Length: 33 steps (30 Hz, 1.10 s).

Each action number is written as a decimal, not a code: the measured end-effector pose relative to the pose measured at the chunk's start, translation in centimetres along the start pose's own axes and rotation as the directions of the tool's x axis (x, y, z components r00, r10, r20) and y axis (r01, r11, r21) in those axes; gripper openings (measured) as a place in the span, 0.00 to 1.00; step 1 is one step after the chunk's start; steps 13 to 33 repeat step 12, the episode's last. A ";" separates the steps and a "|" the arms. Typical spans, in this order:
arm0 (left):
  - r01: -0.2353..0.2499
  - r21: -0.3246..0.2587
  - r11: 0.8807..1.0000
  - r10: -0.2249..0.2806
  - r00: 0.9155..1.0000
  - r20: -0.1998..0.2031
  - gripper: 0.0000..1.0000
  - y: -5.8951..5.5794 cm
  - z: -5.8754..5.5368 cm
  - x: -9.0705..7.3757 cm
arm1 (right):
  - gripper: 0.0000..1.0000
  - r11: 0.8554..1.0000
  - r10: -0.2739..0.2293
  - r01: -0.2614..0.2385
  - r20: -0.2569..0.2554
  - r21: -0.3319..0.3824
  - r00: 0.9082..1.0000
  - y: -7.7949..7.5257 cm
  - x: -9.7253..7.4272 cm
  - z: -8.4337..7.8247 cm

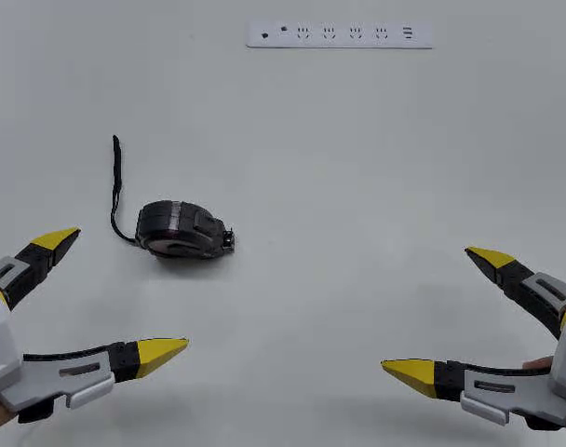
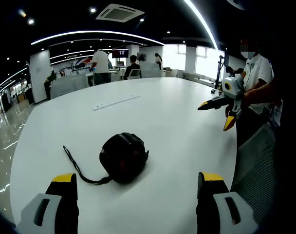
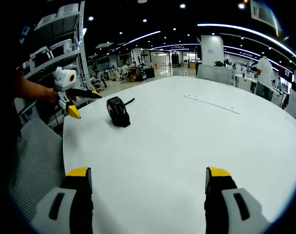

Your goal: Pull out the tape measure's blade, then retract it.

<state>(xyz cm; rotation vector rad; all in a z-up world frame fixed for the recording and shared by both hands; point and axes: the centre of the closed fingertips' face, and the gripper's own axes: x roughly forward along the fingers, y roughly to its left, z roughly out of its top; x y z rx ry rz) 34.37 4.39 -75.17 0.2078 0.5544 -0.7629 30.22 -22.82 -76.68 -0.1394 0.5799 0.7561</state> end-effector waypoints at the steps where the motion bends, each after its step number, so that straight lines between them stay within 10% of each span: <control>1: 0.001 0.001 1.000 -0.001 1.000 0.001 1.00 0.0 0.0 0.0 | 0.99 1.000 0.000 0.000 -0.001 0.000 1.000 0.0 0.0 0.0; 33: 0.002 0.001 1.000 -0.002 1.000 -0.003 1.00 0.0 0.0 0.0 | 0.99 1.000 -0.004 0.004 -0.003 0.000 1.000 -0.2 0.0 -0.1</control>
